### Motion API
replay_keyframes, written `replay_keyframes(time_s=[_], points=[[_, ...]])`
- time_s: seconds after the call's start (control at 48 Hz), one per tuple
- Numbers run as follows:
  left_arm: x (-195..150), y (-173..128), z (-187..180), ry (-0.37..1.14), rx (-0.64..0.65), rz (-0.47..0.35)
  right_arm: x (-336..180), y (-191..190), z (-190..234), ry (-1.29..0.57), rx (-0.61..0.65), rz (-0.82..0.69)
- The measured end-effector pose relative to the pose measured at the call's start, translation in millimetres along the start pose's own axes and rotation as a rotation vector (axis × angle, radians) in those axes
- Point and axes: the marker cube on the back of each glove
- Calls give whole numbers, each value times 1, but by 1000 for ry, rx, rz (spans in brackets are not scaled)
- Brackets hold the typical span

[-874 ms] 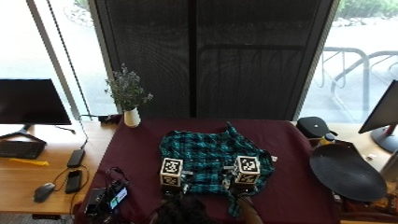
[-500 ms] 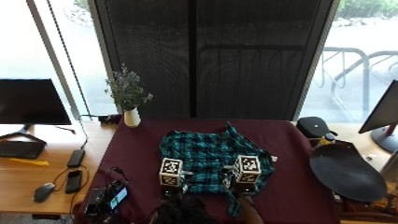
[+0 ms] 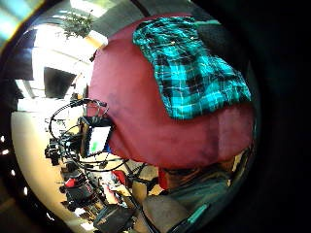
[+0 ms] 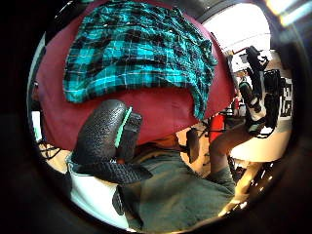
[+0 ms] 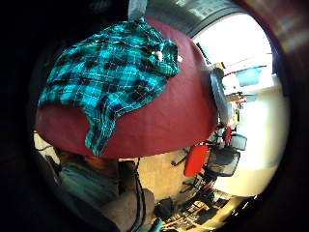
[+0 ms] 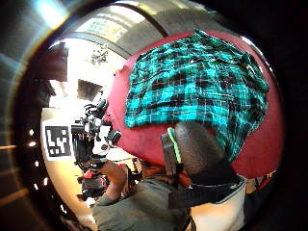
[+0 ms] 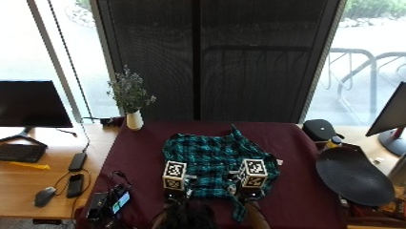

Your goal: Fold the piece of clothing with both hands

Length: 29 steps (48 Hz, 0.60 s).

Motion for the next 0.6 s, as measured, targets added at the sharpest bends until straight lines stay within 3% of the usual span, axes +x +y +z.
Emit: replay_keyframes(time_s=[0.291,0.604], points=[[7,-1,10,83,-60,65,24,6,10,-24,-80,27],[8,-29,83,-4,-137,27,52,-2,86,46,-269,43]])
